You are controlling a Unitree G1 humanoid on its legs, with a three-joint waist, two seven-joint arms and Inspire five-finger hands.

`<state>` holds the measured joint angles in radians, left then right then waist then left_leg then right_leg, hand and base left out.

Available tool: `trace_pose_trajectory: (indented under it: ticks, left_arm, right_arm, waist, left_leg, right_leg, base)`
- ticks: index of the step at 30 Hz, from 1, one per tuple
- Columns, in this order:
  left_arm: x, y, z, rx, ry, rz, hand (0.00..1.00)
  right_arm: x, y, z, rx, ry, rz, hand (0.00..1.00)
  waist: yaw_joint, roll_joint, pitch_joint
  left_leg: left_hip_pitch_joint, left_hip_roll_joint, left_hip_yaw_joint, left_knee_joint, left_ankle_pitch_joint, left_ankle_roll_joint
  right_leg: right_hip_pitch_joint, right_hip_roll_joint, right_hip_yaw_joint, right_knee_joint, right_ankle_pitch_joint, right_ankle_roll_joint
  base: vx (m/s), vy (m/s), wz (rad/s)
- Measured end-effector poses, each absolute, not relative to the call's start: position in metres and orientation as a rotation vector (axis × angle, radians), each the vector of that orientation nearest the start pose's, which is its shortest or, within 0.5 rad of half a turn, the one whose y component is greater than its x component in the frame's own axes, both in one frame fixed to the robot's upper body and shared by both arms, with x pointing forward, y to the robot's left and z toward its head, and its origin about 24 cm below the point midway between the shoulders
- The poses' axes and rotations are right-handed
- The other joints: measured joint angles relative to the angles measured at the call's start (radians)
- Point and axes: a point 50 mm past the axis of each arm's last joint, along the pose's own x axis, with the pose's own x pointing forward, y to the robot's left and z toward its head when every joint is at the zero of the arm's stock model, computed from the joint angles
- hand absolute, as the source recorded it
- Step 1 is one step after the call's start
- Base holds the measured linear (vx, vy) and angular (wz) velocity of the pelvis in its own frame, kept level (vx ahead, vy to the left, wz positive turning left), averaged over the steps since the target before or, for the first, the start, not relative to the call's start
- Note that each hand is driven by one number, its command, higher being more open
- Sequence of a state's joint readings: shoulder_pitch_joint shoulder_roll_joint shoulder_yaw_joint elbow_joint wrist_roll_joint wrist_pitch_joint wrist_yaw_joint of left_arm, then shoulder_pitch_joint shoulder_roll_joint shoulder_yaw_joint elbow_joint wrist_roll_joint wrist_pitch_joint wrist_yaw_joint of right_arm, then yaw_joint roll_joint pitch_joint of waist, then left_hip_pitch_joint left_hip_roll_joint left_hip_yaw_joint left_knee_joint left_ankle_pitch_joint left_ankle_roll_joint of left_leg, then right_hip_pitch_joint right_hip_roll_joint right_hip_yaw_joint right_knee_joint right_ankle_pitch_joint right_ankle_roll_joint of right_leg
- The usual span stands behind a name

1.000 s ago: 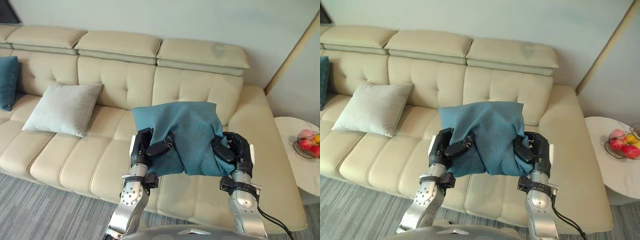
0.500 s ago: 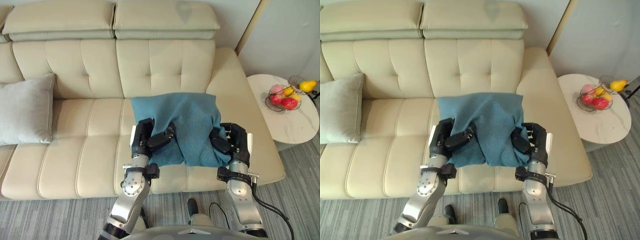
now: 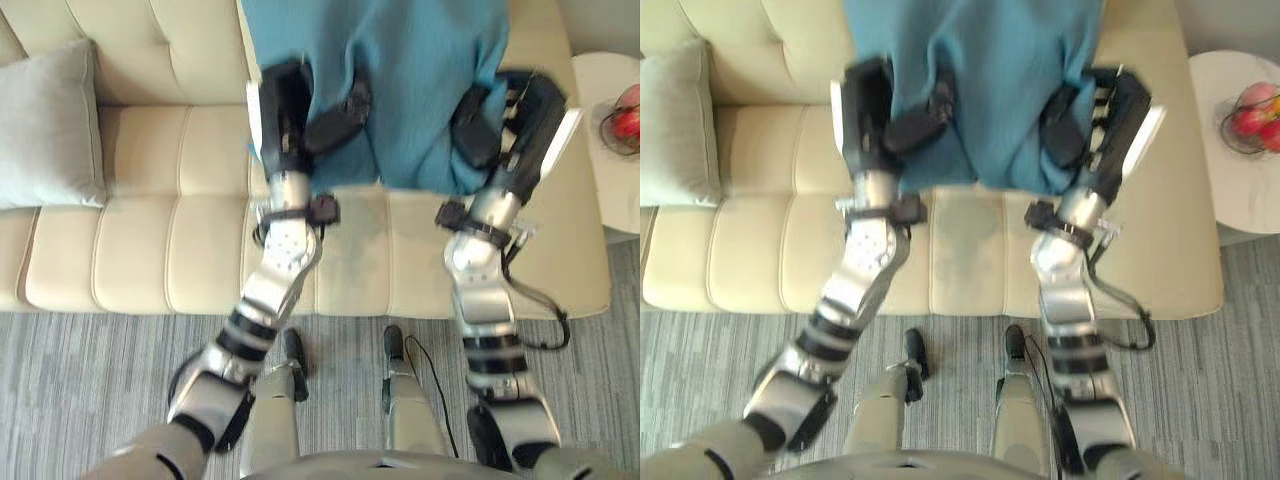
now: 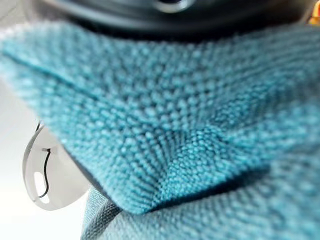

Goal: Pick up cushions and gather them together orderly.

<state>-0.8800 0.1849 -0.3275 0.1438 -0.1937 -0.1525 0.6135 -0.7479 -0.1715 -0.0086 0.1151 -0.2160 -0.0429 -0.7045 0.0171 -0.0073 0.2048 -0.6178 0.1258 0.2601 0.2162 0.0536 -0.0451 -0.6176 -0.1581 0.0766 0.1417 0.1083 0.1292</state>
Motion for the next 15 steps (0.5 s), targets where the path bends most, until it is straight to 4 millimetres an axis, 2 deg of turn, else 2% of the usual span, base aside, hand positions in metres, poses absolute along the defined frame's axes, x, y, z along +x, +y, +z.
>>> trace_pose_trajectory:
  ticks: [2, 6, 9, 11, 15]
  left_arm:
    - [0.337, 0.069, 0.281, -0.088, -0.805, 0.075, 1.0]
    - [0.361, 0.072, 0.321, -0.039, -0.818, 0.148, 1.0]
    - [0.376, 0.076, 0.335, -0.001, -0.78, 0.186, 1.0]
    - [0.387, 0.079, 0.33, 0.041, -0.718, 0.185, 1.0]
    - [0.404, 0.08, 0.301, 0.061, -0.555, 0.143, 1.0]
  right_arm:
    - [0.34, -0.155, 0.262, -0.115, -0.783, -0.616, 1.0]
    - [0.365, -0.156, 0.294, -0.088, -0.748, -0.647, 1.0]
    - [0.38, -0.155, 0.307, -0.009, -0.669, -0.624, 1.0]
    - [0.389, -0.155, 0.305, 0.029, -0.599, -0.595, 1.0]
    - [0.406, -0.162, 0.298, -0.001, -0.463, -0.527, 1.0]
  waist:
    - [-0.001, 0.002, 0.022]
    - [-0.006, 0.01, 0.106]
    - [-0.013, 0.016, 0.143]
    - [-0.022, 0.018, 0.156]
    - [-0.024, 0.018, 0.207]
  left_leg:
    - [0.0, -0.004, -0.003, -0.045, 0.033, -0.002]
    - [-0.007, -0.014, -0.008, -0.18, 0.127, -0.008]
    - [-0.032, -0.012, -0.015, -0.237, 0.171, -0.011]
    - [-0.056, -0.007, -0.024, -0.255, 0.185, -0.017]
    - [-0.102, -0.002, -0.03, -0.26, 0.195, -0.025]
  right_leg:
    - [-0.011, 0.002, -0.006, -0.014, 0.014, -0.003]
    - [-0.051, 0.011, -0.017, -0.058, 0.056, -0.011]
    - [-0.083, 0.018, -0.03, -0.088, 0.081, -0.014]
    - [-0.104, 0.023, -0.044, -0.096, 0.086, -0.016]
    - [-0.148, 0.028, -0.056, -0.092, 0.086, -0.017]
  base:
    - [-0.02, -0.022, 0.09]
    - [0.01, -0.012, 0.07]
    - [0.06, -0.006, 0.06]
    - [0.09, 0.002, 0.1]
    - [0.11, 0.019, 0.06]
